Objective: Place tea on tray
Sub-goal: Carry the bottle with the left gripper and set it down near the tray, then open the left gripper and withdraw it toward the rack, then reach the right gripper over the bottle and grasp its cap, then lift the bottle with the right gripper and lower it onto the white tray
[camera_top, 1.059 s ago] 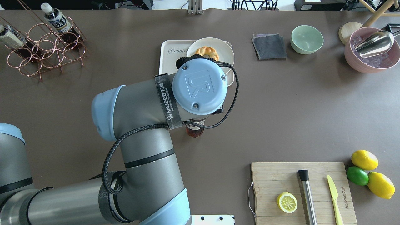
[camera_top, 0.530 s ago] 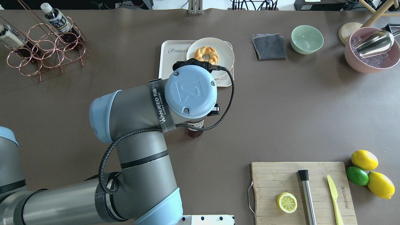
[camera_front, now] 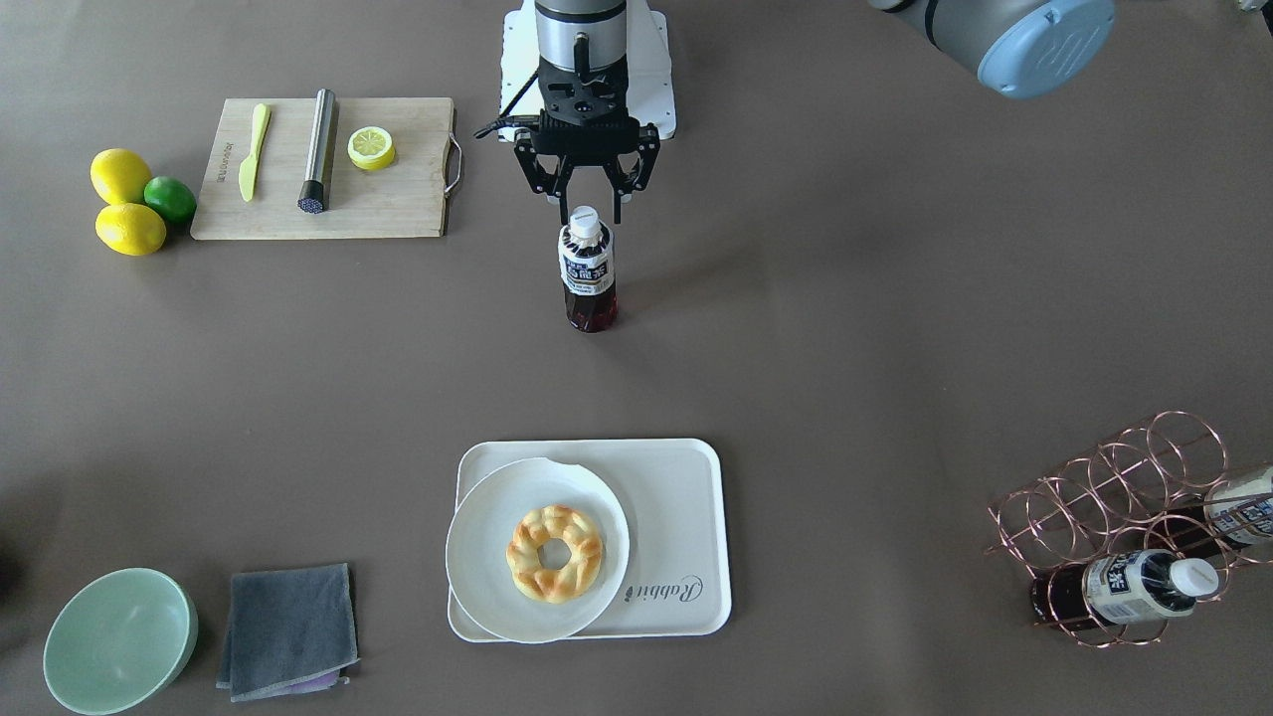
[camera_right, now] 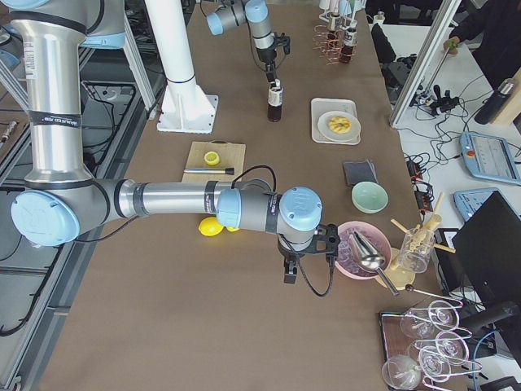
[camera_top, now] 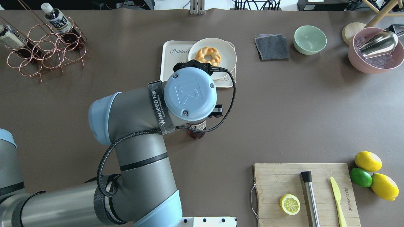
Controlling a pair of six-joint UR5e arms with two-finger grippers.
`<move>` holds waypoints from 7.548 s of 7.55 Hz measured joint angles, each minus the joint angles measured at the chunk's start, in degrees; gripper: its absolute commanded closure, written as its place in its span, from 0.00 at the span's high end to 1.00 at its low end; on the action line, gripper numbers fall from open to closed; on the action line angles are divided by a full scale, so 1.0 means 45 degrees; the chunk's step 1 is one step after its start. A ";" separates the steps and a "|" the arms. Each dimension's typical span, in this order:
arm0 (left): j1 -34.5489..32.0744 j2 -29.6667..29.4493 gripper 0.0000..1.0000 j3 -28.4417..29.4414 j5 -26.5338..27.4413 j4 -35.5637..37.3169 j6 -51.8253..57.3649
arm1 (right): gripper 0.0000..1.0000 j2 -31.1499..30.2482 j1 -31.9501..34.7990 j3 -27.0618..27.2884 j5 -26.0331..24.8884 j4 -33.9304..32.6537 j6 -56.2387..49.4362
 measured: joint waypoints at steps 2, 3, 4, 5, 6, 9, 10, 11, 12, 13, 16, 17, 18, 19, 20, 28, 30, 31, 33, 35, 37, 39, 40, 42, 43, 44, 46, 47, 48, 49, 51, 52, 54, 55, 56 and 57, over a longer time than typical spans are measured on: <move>-0.0019 0.0011 0.98 -0.0626 -0.0043 -0.0011 0.0088 | 1.00 0.0109 0.0000 -0.0051 -0.0005 -0.0009 0.0007; -0.0091 0.0027 0.98 -0.1057 -0.0081 0.0006 0.0119 | 1.00 0.0161 -0.0001 -0.0057 -0.0002 -0.0014 0.0008; -0.0369 0.0054 0.98 -0.1445 -0.0127 0.0041 0.0294 | 1.00 0.0192 -0.0008 -0.0067 -0.0008 -0.0009 0.0012; -0.0822 0.0169 0.98 -0.1597 -0.0295 0.0088 0.0752 | 1.00 0.0241 -0.0013 -0.0066 -0.0014 -0.0005 0.0016; -0.1455 0.0454 0.98 -0.1678 -0.0514 -0.0007 0.1191 | 1.00 0.0300 -0.0017 -0.0064 -0.0016 -0.0020 0.0019; -0.4330 0.2470 0.98 -0.1725 -0.1622 -0.2350 0.3112 | 1.00 0.0625 -0.0060 -0.0011 -0.0003 -0.0034 0.0368; -0.5348 0.3420 0.98 -0.1583 -0.2275 -0.3587 0.3929 | 1.00 0.0806 -0.0165 -0.0030 -0.0001 -0.0051 0.0525; -0.6170 0.4102 0.98 -0.1207 -0.2914 -0.4583 0.4598 | 1.00 0.1021 -0.0340 -0.0044 -0.0008 -0.0058 0.0782; -0.6854 0.4517 0.98 -0.0692 -0.3416 -0.5122 0.5351 | 1.00 0.1308 -0.0539 -0.0030 -0.0014 -0.0070 0.1113; -0.7573 0.5024 0.98 -0.0382 -0.3837 -0.5319 0.6099 | 1.00 0.1618 -0.0774 0.0035 -0.0008 -0.0082 0.1356; -1.0775 0.7988 0.98 -0.0161 -0.6383 -0.5479 1.0433 | 1.00 0.2536 -0.2429 0.1269 0.0004 -0.0124 0.2705; -1.1718 0.8897 0.98 -0.0175 -0.6900 -0.5470 1.2151 | 1.00 0.2628 -0.3153 0.2096 0.0012 -0.0429 0.3291; -1.2399 0.9568 0.98 -0.0178 -0.7114 -0.5411 1.3382 | 1.00 0.2938 -0.3661 0.2906 0.0018 -0.1392 0.3600; -1.2878 1.0092 0.98 -0.0104 -0.7197 -0.5355 1.4024 | 1.00 0.3537 -0.4024 0.3653 0.0021 -0.2750 0.3819; -1.3281 1.0422 0.98 0.0075 -0.7229 -0.5325 1.4312 | 1.00 0.4365 -0.4435 0.4221 0.0030 -0.3810 0.4511; -1.5259 1.0999 0.98 0.1751 -0.8285 -0.5423 1.6565 | 1.00 1.0030 -1.1178 0.4522 -0.4325 -0.4289 1.2950; -1.5320 1.1096 0.98 0.1790 -0.8371 -0.5475 1.6622 | 1.00 1.0648 -1.2353 0.4016 -0.5243 -0.4293 1.3705; -1.5322 1.1097 0.98 0.1808 -0.8376 -0.5488 1.6628 | 1.00 1.0815 -1.2878 0.3849 -0.5670 -0.4295 1.4001; -1.5301 1.1082 0.98 0.1844 -0.8377 -0.5486 1.6631 | 0.99 1.1477 -1.3561 0.3062 -0.6111 -0.4220 1.4747; -1.5293 1.1078 0.98 0.1857 -0.8377 -0.5483 1.6631 | 0.98 1.1709 -1.4220 0.2267 -0.6859 -0.3360 1.5227; -1.5291 1.1077 0.98 0.1893 -0.8377 -0.5492 1.6641 | 0.92 1.1696 -1.4429 0.1946 -0.7122 -0.2979 1.5369; -1.5290 1.1064 0.98 0.1966 -0.8362 -0.5501 1.6649 | 0.70 1.1665 -1.4447 0.1512 -0.7244 -0.2450 1.5398; -1.5290 1.1029 0.98 0.1988 -0.8359 -0.5502 1.6650 | 0.44 1.1657 -1.4453 0.1396 -0.7278 -0.2251 1.5405; -1.5276 1.0946 0.98 0.2057 -0.8357 -0.5502 1.6651 | 0.00 1.1626 -1.4466 0.1339 -0.7300 -0.2127 1.5410; -1.5271 1.0914 0.98 0.2082 -0.8356 -0.5502 1.6651 | 0.00 1.1605 -1.4463 0.1351 -0.7303 -0.2115 1.5410; -1.5259 1.0867 0.98 0.2088 -0.8348 -0.5502 1.6650 | 0.00 1.1578 -1.4453 0.1372 -0.7315 -0.2111 1.5410; -1.5239 1.0783 0.98 0.2094 -0.8339 -0.5503 1.6635 | 0.00 1.1569 -1.4295 0.1401 -0.7317 -0.2134 1.5409; -1.5234 1.0760 0.98 0.2095 -0.8338 -0.5503 1.6633 | 0.00 1.1694 -1.4013 0.1429 -0.7208 -0.2230 1.5395; -1.5233 1.0754 0.98 0.2095 -0.8338 -0.5502 1.6632 | 0.00 1.2101 -1.3640 0.1414 -0.6992 -0.2605 1.5322; -1.5233 1.0756 0.98 0.2095 -0.8338 -0.5503 1.6632 | 0.00 1.2680 -1.3256 0.1317 -0.6715 -0.3125 1.5235; -1.5232 1.0764 0.98 0.2096 -0.8345 -0.5495 1.6631 | 0.00 1.4136 -1.2523 -0.0123 -0.6115 -0.3548 1.4959; -1.5232 1.0776 0.98 0.2095 -0.8349 -0.5496 1.6631 | 0.00 1.5130 -1.2207 -0.1593 -0.5960 -0.3430 1.4708; -1.5232 1.0806 0.98 0.2132 -0.8341 -0.5487 1.6631 | 0.00 1.6180 -1.1483 -0.4356 -0.5676 -0.1843 1.4327; -1.5232 1.0795 0.98 0.2228 -0.8340 -0.5493 1.6631 | 0.00 1.6621 -1.1143 -0.5702 -0.5596 -0.0955 1.4128; -1.5232 1.0778 0.98 0.2363 -0.8347 -0.5499 1.6631 | 0.00 1.7097 -1.0914 -0.6993 -0.5573 -0.0206 1.4004; -1.5232 1.0760 0.98 0.2485 -0.8354 -0.5501 1.6631 | 0.00 1.7419 -1.0781 -0.8090 -0.5568 0.0613 1.3951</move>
